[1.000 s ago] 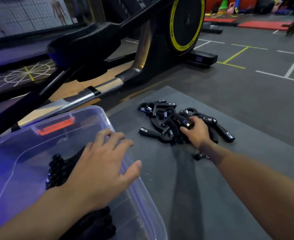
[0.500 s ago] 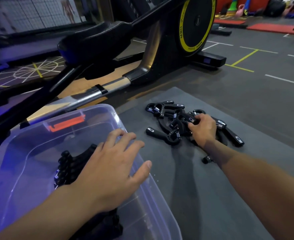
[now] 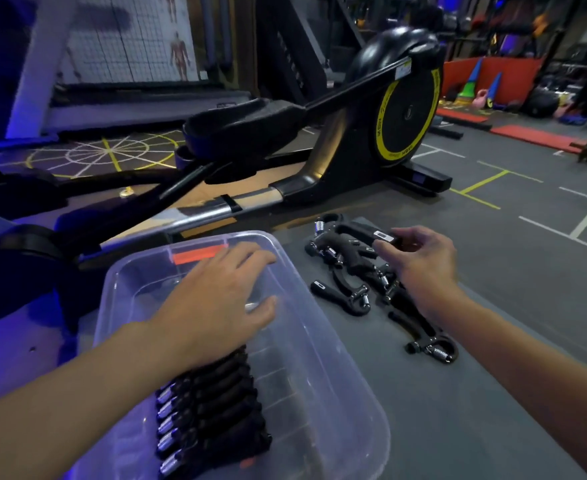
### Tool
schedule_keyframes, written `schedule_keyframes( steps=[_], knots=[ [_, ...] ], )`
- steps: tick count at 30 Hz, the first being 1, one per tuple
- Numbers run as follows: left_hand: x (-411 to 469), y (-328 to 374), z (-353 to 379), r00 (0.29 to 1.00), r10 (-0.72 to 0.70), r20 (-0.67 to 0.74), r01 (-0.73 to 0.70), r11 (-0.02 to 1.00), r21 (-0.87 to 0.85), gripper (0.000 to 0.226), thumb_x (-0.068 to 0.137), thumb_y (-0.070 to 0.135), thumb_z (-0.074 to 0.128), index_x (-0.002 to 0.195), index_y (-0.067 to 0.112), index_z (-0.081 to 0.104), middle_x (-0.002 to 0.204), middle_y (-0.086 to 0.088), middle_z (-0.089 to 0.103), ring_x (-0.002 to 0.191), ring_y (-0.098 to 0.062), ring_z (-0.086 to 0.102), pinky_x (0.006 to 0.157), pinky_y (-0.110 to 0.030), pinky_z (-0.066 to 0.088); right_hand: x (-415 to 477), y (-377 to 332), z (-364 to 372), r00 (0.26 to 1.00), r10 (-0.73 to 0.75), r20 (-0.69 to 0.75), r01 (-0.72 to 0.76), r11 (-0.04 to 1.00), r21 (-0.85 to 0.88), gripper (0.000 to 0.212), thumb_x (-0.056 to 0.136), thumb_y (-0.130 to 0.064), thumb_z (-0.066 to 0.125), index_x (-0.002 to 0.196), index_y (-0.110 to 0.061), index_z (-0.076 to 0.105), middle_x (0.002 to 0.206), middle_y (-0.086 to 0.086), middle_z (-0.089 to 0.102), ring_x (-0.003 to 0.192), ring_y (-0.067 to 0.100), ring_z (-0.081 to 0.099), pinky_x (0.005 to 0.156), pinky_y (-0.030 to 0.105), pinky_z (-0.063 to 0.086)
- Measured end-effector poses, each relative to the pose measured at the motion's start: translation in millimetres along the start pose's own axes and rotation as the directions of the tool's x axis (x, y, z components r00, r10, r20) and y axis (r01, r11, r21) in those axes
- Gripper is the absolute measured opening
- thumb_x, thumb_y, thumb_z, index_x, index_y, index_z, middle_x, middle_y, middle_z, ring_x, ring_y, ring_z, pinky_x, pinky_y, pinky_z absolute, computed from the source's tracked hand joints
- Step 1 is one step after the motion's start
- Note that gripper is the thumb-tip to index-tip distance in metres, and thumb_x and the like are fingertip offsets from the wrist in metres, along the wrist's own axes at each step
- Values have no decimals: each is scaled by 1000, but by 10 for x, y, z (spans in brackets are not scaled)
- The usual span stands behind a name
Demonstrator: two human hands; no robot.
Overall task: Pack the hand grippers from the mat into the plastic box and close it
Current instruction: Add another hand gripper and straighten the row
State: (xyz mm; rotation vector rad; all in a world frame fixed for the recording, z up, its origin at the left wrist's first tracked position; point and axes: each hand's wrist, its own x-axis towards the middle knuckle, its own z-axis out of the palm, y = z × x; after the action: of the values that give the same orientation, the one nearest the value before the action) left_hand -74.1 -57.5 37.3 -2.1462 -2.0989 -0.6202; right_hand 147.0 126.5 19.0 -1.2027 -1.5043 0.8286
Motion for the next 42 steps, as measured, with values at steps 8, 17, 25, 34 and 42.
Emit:
schedule_keyframes(
  steps=[8, 17, 25, 34, 42],
  knots=[
    [-430, -192, -348, 996, 1, -85, 0, 1000, 3, 60, 82, 38, 71, 135, 24, 48, 133, 10, 52, 122, -14, 50, 98, -37, 45, -876, -837, 24, 964, -51, 260, 21, 993, 114, 17, 74, -13, 82, 87, -17, 72, 62, -1, 65, 51, 11, 57, 49, 25, 48],
    [-876, -320, -650, 967, 64, -246, -70, 997, -14, 35, 81, 29, 75, 112, 23, 60, 111, 10, 61, 106, -11, 56, 90, -36, 48, -1318, -1257, 214, 894, -17, 448, -80, 977, 197, 9, 78, -6, 77, 85, -5, 73, 66, 10, 67, 51, 15, 54, 52, 23, 46],
    [-1018, -385, -795, 950, 135, -282, -166, 982, -90, 21, 87, 30, 63, 103, 17, 64, 94, 7, 62, 87, -14, 59, 80, -34, 49, -1440, -1278, 178, 799, 29, 600, -104, 990, 90, 13, 87, -10, 68, 81, 1, 68, 59, 11, 60, 44, 12, 53, 40, 13, 38],
    [-1053, -383, -486, 999, 13, -52, -25, 971, -238, 17, 86, 37, 59, 96, 23, 57, 85, 15, 55, 79, -6, 50, 75, -29, 46, -1300, -1122, 178, 472, -179, 863, 384, 923, -19, 40, 80, -4, 75, 109, -29, 65, 95, -5, 68, 88, 9, 67, 85, 24, 53],
    [-1033, -512, -211, 998, -56, 24, 60, 963, -261, 21, 86, 44, 64, 101, 29, 60, 89, 16, 63, 83, -7, 57, 77, -34, 49, -1165, -794, 393, 306, -403, 863, 664, 740, 109, 27, 77, -5, 77, 94, -24, 68, 93, -10, 62, 84, 17, 63, 77, 37, 53]
  ],
)
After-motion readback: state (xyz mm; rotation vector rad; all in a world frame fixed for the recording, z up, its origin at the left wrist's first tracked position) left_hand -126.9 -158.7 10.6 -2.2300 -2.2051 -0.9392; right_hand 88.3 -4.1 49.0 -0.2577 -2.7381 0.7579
